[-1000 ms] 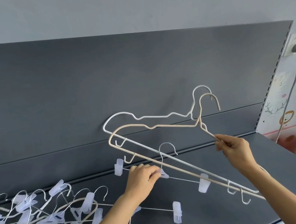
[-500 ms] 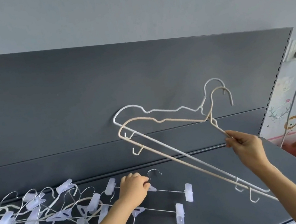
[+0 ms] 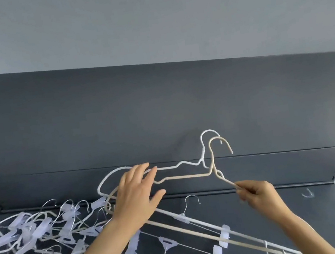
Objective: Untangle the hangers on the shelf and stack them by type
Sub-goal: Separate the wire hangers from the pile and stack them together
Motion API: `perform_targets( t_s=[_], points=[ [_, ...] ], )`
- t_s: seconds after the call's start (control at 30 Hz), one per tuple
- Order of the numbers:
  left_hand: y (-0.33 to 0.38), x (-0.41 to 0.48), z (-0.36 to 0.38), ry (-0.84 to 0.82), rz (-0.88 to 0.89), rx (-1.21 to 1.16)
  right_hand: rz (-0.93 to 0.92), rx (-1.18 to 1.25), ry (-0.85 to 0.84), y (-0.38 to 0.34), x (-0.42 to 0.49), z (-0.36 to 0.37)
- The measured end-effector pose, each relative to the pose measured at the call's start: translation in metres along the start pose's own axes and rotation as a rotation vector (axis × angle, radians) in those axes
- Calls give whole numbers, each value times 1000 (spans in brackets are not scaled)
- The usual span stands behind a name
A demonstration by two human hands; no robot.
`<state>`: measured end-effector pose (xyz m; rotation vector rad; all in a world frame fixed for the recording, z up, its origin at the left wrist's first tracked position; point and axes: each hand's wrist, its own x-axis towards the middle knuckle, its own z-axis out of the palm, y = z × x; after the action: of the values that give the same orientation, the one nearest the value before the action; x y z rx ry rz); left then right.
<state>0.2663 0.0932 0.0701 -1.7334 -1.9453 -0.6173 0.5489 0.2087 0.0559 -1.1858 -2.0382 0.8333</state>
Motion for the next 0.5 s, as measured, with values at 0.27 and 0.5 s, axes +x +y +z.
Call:
perform_targets(
  t_s=[0.27, 0.5],
  points=[
    [-60, -49, -61, -251, -206, -1, -112, 31, -248, -67, -1, 59],
    [-137, -136, -122, -157, -430, -105, -208, -95, -389, -146, -10, 143]
  ],
)
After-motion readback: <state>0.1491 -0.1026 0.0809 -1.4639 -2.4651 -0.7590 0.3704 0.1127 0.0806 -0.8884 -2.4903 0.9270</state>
